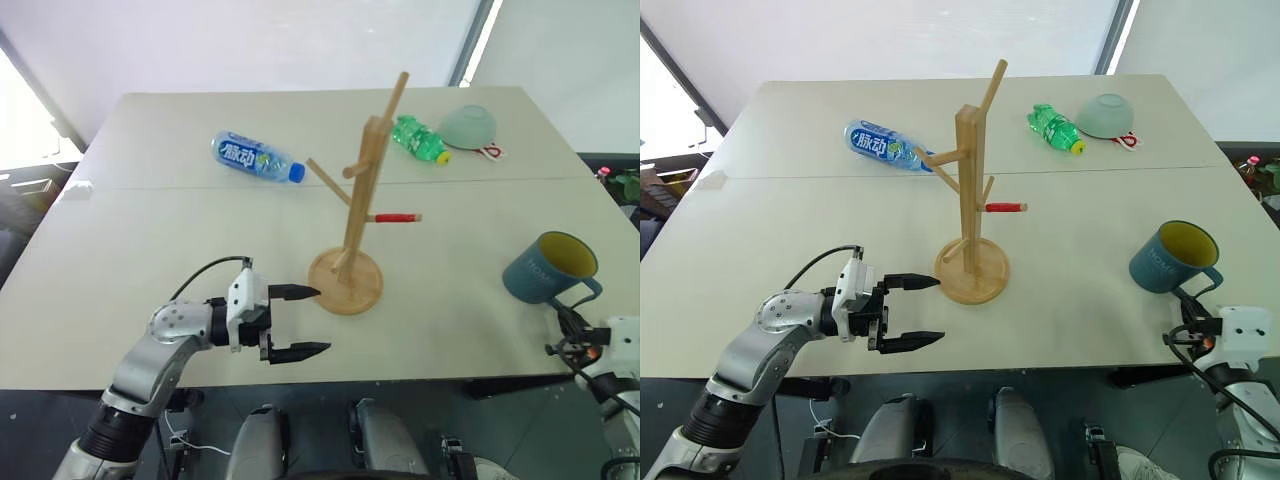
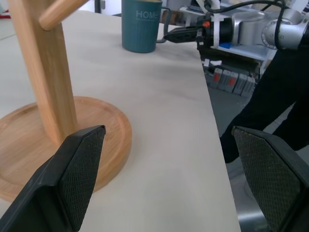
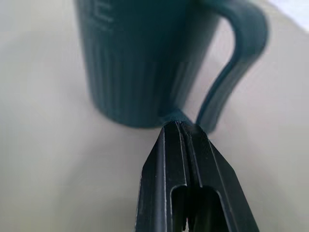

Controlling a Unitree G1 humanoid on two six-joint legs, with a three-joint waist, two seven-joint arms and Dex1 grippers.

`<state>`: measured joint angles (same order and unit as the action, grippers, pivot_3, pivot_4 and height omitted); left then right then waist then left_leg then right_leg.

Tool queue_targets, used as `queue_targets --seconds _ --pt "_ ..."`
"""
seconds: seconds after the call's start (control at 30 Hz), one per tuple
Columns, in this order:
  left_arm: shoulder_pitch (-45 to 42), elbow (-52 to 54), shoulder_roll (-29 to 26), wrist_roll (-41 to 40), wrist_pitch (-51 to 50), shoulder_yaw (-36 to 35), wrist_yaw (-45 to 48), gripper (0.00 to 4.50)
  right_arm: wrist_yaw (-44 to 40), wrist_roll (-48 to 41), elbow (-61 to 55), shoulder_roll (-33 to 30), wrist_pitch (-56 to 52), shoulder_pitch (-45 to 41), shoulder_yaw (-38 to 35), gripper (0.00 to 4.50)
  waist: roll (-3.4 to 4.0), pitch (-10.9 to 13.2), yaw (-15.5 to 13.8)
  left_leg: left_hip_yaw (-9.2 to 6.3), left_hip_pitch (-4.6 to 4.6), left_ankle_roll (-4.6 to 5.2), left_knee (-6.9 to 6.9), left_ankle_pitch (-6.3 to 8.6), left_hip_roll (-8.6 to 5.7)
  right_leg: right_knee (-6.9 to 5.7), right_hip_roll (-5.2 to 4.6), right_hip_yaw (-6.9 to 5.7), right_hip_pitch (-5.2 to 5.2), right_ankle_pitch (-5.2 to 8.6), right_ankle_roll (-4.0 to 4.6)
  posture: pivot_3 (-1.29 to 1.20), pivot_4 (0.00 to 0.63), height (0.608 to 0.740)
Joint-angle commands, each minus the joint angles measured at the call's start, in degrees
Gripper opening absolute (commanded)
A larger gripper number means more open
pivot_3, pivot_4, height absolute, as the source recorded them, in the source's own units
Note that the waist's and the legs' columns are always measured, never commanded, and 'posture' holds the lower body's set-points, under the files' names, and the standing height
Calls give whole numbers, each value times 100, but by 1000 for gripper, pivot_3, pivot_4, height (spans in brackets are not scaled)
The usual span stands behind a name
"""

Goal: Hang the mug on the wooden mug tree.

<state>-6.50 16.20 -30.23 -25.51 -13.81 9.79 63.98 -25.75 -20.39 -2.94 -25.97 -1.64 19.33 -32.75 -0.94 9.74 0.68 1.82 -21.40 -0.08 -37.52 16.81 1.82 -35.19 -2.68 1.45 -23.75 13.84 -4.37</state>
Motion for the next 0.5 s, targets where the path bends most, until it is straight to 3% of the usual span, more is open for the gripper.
queue_targets --seconds 0.03,0.13,0.23,0.37,0.5 --pt "-57 33 31 -4 162 -15 4 4500 -66 40 -127 -65 164 159 -111 38 3 -2 0 0 0 0 0 0 0 0 0 0 0 0 0 0 150 740" --pt "-74 2 65 -24 221 -21 4 4500 -116 -123 -228 10 106 277 -144 38 3 -2 -1 -1 0 0 0 0 1 -1 0 0 0 0 0 0 150 740" --pt "-101 25 91 -120 180 -59 12 4500 -11 -172 -283 80 160 293 -209 839 3 -2 -1 -1 0 0 -3 0 1 -1 0 0 1 0 0 0 150 740" --pt "-129 108 80 -249 67 -93 31 4500 145 -145 -314 102 159 222 -202 2858 6 -3 7 -2 0 0 -9 0 2 -4 0 0 2 0 0 0 150 740" --pt "-150 142 75 -274 39 -85 -4 4500 305 -161 -262 105 150 87 -218 2858 6 -3 4 -2 0 0 -13 0 1 -6 0 0 3 0 0 0 150 740"
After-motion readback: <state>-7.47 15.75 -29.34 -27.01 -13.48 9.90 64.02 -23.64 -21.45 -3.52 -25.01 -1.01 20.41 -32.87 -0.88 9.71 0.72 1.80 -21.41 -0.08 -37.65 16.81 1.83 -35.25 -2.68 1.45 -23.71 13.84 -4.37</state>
